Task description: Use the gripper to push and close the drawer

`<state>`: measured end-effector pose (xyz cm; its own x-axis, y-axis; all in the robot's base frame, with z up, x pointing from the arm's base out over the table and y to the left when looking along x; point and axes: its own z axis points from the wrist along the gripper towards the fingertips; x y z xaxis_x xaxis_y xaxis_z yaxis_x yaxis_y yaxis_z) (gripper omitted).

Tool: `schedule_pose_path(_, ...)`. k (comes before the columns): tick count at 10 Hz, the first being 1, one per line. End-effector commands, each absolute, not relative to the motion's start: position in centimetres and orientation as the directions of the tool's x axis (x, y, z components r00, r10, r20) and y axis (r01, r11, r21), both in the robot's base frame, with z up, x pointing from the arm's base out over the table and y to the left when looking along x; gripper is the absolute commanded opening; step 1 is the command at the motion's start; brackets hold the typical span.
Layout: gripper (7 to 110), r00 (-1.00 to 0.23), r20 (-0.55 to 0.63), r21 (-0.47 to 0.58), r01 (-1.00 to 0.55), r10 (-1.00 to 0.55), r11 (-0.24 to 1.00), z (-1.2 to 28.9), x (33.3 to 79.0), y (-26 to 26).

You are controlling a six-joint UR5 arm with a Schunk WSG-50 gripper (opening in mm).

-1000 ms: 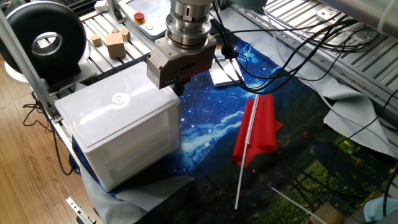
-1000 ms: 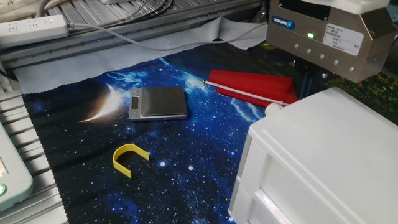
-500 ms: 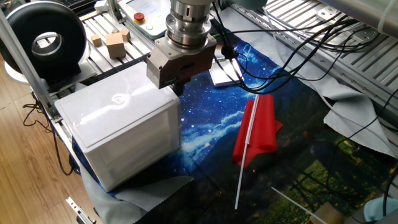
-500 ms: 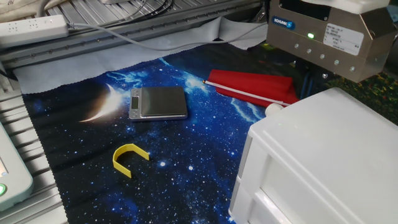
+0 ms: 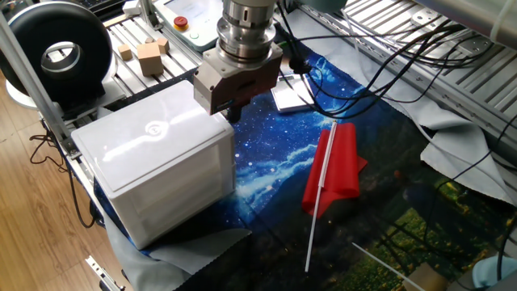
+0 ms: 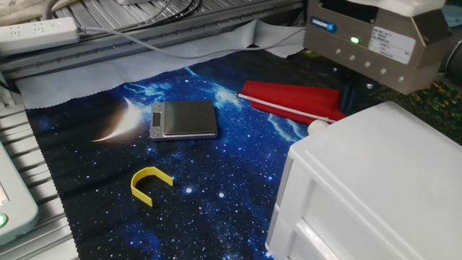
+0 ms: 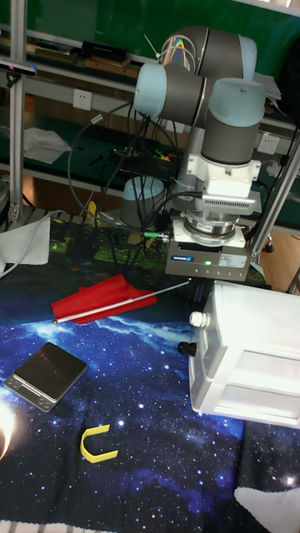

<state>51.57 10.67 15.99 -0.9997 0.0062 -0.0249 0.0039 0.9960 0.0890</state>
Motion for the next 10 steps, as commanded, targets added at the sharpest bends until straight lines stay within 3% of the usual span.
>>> schedule_pose_path(1, 7, -0.998, -0.041, 0.037, -0.05, -0.049, 0.998, 16.7, 52.6, 8.3)
schedule_pose_path(6, 7, -0.993, -0.085, -0.021, -0.081, -0.082, 0.996, 21.1, 55.9, 3.5)
schedule_pose_path(10, 7, -0.994, -0.071, -0.023, -0.079, -0.081, 0.997, 22.9, 55.1, 3.0)
